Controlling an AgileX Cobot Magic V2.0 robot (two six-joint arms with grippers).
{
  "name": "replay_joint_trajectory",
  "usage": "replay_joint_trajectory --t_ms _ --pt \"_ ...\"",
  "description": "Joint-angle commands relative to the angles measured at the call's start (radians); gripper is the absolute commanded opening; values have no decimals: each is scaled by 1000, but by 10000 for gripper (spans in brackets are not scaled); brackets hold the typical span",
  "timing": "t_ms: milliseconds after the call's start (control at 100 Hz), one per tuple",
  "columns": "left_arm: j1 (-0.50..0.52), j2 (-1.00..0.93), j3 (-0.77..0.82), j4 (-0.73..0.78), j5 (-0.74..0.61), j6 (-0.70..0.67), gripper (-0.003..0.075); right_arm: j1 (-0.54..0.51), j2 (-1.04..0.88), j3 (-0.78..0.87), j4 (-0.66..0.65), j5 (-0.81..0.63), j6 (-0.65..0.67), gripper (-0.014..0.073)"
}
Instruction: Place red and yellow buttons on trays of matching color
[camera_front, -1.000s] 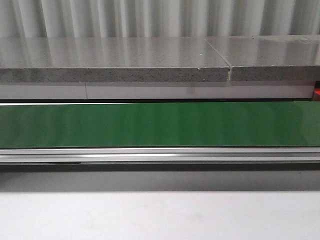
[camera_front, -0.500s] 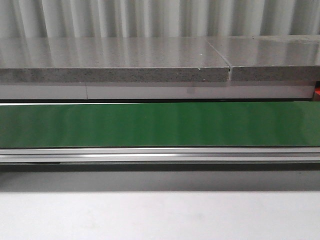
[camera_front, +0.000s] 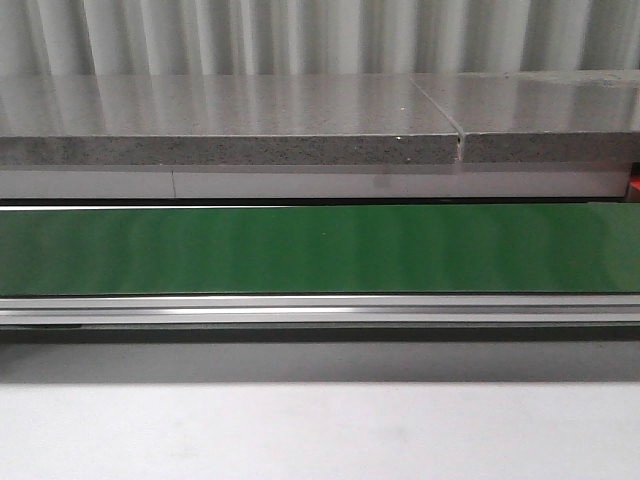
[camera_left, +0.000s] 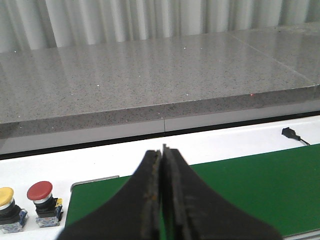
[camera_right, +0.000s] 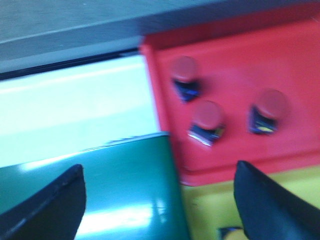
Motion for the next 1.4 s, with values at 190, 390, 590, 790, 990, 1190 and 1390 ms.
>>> replay_joint_trajectory --t_ms 190,390,590,790,990,1190,1390 --pt "-8 5 -29 -17 -81 -1 -20 244 -179 96 21 -93 -53 487" --pt "-8 5 -29 -17 -81 -1 -20 301 -295 243 18 -117 -53 465" --pt "-8 5 -29 -17 -81 -1 -20 301 -419 366 18 -151 -53 353" --pt "-8 5 -29 -17 -81 -1 -20 301 -505 403 18 -149 -53 -5" --pt "-8 5 -29 -17 -81 -1 -20 301 -516 404 18 -147 -53 -68" --pt "-8 5 -29 -17 -81 -1 -20 301 -516 404 18 -139 -53 -68" --pt "-8 5 -29 -17 -81 -1 -20 301 -516 404 18 -139 -53 -68"
